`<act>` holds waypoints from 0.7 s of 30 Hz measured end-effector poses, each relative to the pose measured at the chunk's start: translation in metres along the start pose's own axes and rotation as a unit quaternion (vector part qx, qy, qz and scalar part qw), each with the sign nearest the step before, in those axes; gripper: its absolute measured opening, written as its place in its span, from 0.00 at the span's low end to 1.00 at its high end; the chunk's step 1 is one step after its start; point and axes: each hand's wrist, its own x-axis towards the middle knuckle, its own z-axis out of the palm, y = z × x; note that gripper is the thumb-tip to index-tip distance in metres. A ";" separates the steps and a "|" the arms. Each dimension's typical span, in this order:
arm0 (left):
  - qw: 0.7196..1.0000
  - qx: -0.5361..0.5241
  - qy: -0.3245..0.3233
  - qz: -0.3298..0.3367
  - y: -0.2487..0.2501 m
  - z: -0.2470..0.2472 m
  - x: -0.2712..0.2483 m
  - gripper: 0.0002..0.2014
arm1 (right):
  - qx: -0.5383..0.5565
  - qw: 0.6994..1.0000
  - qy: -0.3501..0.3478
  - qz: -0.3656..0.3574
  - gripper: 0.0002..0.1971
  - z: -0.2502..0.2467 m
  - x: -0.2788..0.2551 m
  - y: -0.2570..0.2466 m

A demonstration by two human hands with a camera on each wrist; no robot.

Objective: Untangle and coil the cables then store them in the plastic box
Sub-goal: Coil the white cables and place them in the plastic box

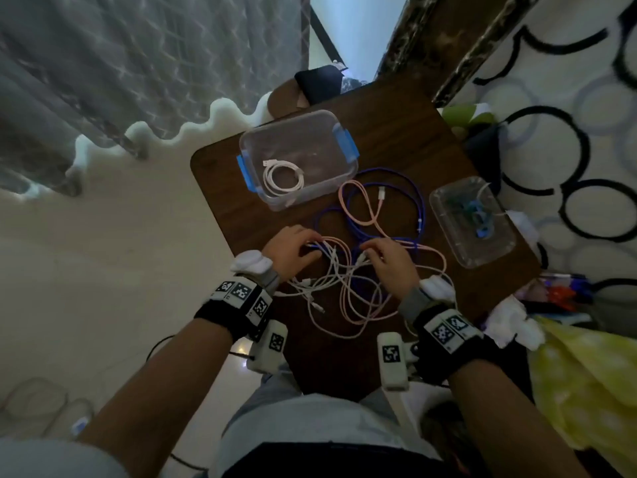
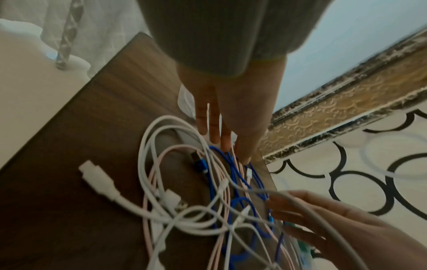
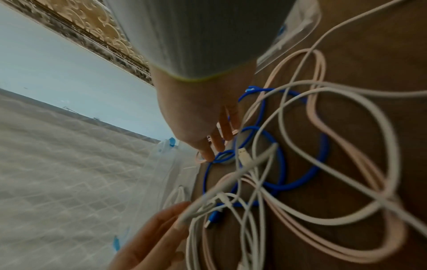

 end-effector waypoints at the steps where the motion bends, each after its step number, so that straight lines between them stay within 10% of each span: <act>1: 1.000 -0.010 0.003 0.008 0.001 -0.001 0.002 0.13 | -0.013 1.000 -0.011 -0.009 0.11 0.000 0.002 -0.001; 9: 0.984 -0.103 -0.074 -0.125 0.015 -0.006 0.000 0.19 | -0.074 0.997 -0.024 -0.008 0.21 0.007 0.009 -0.007; 13: 0.971 -0.221 0.004 -0.086 0.009 -0.027 -0.013 0.07 | -0.049 0.999 -0.012 -0.018 0.20 0.010 0.010 -0.016; 16: 0.927 -0.351 0.073 -0.106 0.002 -0.042 -0.019 0.15 | -0.080 0.996 -0.028 -0.010 0.20 0.009 0.013 -0.015; 21: 0.941 -0.245 0.159 -0.170 -0.019 -0.059 -0.025 0.17 | -0.043 0.999 0.020 0.008 0.09 0.006 0.022 -0.027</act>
